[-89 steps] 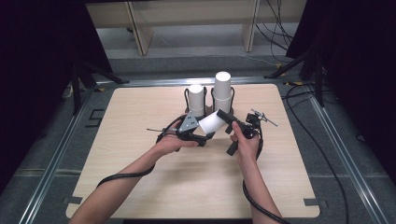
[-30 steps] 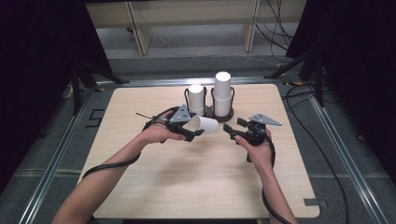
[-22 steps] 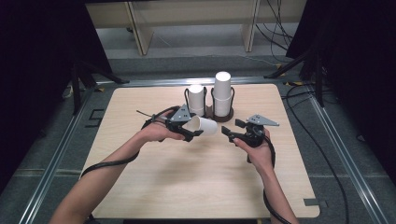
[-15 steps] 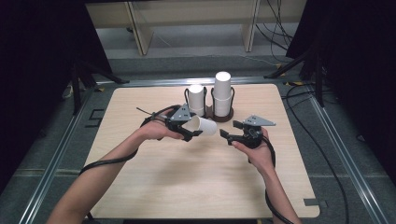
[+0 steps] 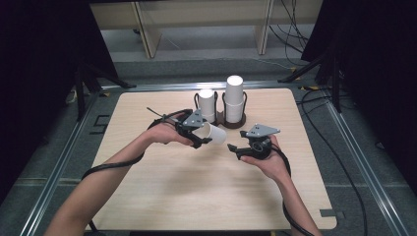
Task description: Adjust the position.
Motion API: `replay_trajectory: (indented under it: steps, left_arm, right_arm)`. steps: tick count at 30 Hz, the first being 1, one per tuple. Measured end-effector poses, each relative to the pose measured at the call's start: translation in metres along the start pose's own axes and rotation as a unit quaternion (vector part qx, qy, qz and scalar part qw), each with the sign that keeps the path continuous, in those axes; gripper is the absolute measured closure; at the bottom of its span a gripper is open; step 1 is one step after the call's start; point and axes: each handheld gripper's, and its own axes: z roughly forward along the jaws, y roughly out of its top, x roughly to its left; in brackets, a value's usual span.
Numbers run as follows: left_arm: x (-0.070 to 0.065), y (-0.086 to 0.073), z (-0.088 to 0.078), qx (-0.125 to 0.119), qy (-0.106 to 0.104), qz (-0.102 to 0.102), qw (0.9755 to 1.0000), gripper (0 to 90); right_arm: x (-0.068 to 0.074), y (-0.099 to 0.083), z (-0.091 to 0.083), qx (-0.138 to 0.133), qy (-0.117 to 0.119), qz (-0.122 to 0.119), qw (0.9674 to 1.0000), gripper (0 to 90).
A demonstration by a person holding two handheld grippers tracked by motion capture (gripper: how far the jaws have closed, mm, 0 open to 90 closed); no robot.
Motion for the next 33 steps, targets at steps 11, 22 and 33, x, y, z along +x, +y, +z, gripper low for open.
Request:
replay_trajectory:
  steps: [11,22,33]
  left_arm:
    - [-0.001,0.004,-0.002,0.022,-0.007,0.032,0.9992,27.9]
    - [0.001,0.008,-0.006,0.041,-0.017,0.050,0.9978,28.1]
    - [0.001,0.013,-0.009,0.059,-0.016,0.080,0.9949,28.4]
  right_arm:
    - [0.005,0.003,0.005,0.012,0.017,-0.010,0.9997,26.6]
    - [0.007,0.004,0.007,0.013,0.026,-0.022,0.9993,26.3]
    - [0.009,0.003,0.009,0.015,0.033,-0.019,0.9992,26.2]
